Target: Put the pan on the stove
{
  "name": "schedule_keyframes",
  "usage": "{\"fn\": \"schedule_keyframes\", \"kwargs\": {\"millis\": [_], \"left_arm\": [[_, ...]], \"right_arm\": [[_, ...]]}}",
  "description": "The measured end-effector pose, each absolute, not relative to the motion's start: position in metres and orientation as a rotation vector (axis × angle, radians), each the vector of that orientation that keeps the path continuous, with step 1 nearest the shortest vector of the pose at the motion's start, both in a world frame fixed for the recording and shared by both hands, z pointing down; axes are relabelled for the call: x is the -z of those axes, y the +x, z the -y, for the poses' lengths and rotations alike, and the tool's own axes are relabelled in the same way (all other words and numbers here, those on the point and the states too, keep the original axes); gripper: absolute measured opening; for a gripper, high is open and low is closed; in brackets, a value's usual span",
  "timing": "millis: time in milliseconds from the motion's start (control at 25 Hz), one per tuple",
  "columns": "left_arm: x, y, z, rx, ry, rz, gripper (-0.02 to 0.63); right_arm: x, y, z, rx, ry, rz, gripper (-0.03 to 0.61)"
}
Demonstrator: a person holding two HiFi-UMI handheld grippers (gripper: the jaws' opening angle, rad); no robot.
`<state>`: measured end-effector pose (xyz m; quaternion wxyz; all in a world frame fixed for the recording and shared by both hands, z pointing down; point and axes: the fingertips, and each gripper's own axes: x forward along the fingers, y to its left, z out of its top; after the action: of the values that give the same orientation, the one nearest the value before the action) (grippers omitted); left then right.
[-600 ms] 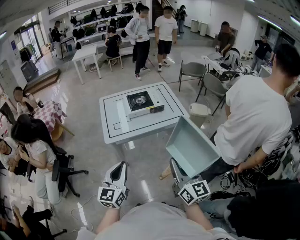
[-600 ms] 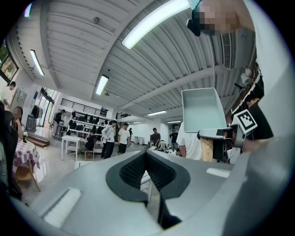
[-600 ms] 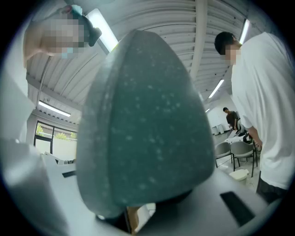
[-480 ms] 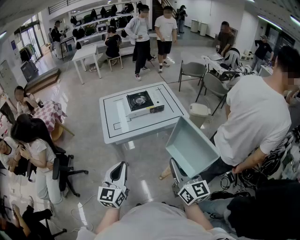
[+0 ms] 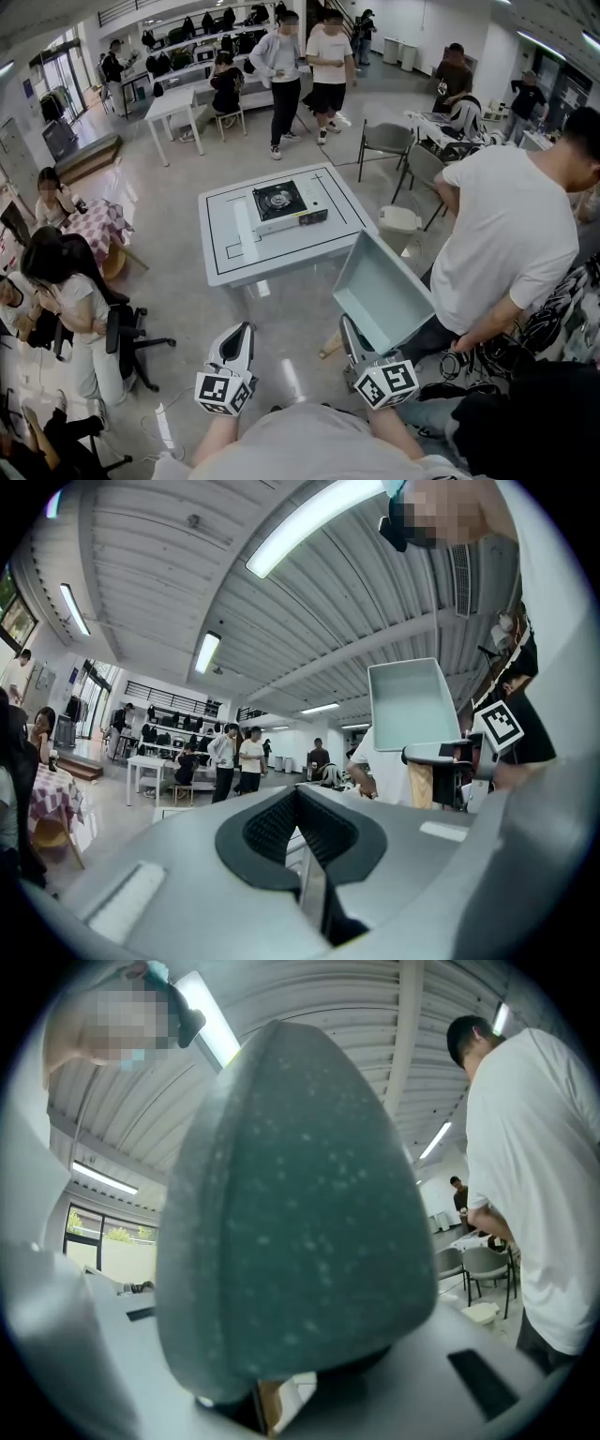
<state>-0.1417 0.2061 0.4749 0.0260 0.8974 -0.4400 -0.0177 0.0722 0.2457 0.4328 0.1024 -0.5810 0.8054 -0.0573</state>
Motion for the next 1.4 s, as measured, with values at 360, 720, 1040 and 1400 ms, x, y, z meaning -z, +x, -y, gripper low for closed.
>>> {"fn": "schedule_keyframes", "kwargs": {"millis": [360, 720, 1040, 1400], "left_arm": [[-0.475, -0.128, -0.208, 0.031, 2.750, 1.407, 0.009], [-0.478, -0.102, -0.204, 0.039, 2.712, 1.456, 0.009], [-0.482, -0.101, -0.172, 0.029, 2.701, 1.477, 0.009], [-0.506, -0.125, -0.043, 0.053, 2.697, 1.450, 0.011]], "right_arm": [[-0.431, 0.090, -0.241, 0.164, -1.677, -2.395, 0.120], [-0.436, 0.113, -0.230, 0.172, -1.626, -2.448, 0.120], [-0.440, 0.114, -0.193, 0.191, -1.607, -2.462, 0.120], [-0.461, 0.089, -0.073, 0.180, -1.637, -2.477, 0.120]]}}
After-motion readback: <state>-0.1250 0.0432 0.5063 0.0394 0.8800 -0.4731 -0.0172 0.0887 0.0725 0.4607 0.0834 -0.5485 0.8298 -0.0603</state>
